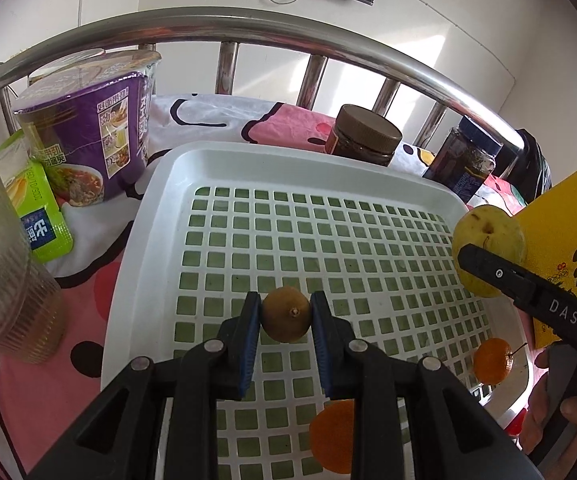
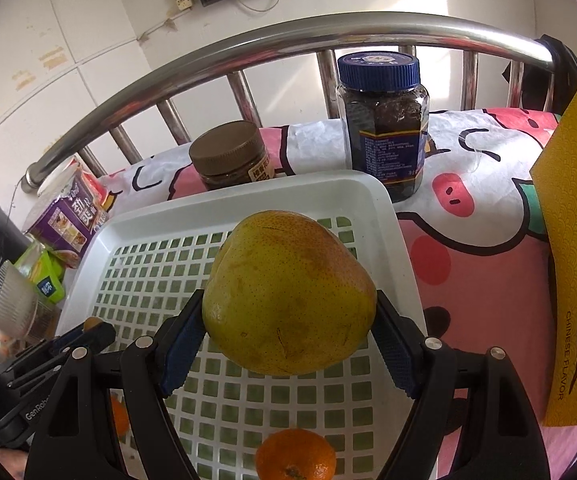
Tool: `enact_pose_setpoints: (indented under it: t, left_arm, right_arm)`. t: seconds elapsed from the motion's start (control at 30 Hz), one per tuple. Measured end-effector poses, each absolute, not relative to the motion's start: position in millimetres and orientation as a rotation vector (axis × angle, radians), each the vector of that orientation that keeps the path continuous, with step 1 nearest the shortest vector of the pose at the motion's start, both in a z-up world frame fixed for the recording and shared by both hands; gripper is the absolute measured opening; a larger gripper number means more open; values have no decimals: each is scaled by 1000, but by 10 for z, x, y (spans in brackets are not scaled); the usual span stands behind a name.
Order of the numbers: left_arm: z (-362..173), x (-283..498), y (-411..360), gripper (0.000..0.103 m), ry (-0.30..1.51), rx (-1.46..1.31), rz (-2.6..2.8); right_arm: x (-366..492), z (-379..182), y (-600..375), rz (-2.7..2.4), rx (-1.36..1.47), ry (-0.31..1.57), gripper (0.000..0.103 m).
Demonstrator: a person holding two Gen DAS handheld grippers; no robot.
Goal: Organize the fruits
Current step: 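Carry the kiwi and pear into the white tray and open both tools, then withdraw both open tools from the tray toward the fruit on the bedspread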
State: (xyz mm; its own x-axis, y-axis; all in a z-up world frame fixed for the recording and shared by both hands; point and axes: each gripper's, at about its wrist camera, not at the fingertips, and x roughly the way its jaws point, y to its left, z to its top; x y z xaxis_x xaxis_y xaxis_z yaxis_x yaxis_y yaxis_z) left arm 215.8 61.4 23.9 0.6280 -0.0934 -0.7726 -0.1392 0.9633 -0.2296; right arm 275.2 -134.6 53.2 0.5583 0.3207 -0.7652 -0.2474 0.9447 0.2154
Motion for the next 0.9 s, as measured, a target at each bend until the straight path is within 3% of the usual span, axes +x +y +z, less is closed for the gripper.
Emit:
enact_pose_setpoints:
  t: [0.4, 0.5, 0.57, 0.67, 0.9]
  left_arm:
    - [216, 2178, 593, 29, 900, -267, 37]
    - [261, 2158, 624, 59, 881, -288, 37]
    - [338, 2113, 639, 78, 843, -294, 43]
    - [470, 2050, 653, 89, 793, -319, 33]
    - [792, 1876, 603, 100, 703, -328, 12]
  right_arm:
    - [2784, 398, -1219, 298, -42, 944, 80]
    - [2742, 511, -1249, 318, -15, 913, 84]
    - [2691, 649, -1310, 330, 26, 872, 99]
    - [2591, 854, -1421, 324, 86, 803, 103]
    - [2380, 1246, -1495, 375, 151, 743, 103]
